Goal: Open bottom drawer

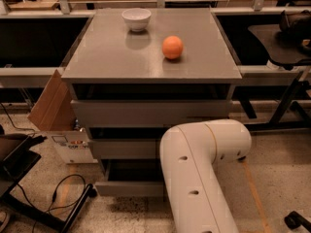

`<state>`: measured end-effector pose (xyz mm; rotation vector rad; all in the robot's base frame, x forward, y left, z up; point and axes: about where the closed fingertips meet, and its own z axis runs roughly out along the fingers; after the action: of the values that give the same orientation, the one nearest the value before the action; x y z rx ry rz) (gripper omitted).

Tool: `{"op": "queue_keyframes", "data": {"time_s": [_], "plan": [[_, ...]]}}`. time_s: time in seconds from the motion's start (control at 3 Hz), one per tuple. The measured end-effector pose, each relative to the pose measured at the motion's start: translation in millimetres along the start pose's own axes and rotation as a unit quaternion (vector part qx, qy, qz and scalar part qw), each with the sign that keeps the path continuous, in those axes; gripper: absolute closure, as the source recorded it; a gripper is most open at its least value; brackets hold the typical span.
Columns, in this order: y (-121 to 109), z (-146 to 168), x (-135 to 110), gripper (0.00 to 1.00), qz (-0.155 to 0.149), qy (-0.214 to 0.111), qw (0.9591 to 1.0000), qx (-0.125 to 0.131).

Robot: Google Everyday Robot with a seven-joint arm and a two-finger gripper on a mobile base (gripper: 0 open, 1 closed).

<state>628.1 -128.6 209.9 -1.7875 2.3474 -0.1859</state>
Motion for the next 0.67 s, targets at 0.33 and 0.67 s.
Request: {"op": "queue_keyframes", "data": {"time_s": [0.33, 0.67], "plan": [[0, 0, 0, 0.0, 0.0, 0.0, 1.0, 0.0], [18, 16, 7, 0.18, 0.013, 0.011, 0.9996, -0.021]]}}
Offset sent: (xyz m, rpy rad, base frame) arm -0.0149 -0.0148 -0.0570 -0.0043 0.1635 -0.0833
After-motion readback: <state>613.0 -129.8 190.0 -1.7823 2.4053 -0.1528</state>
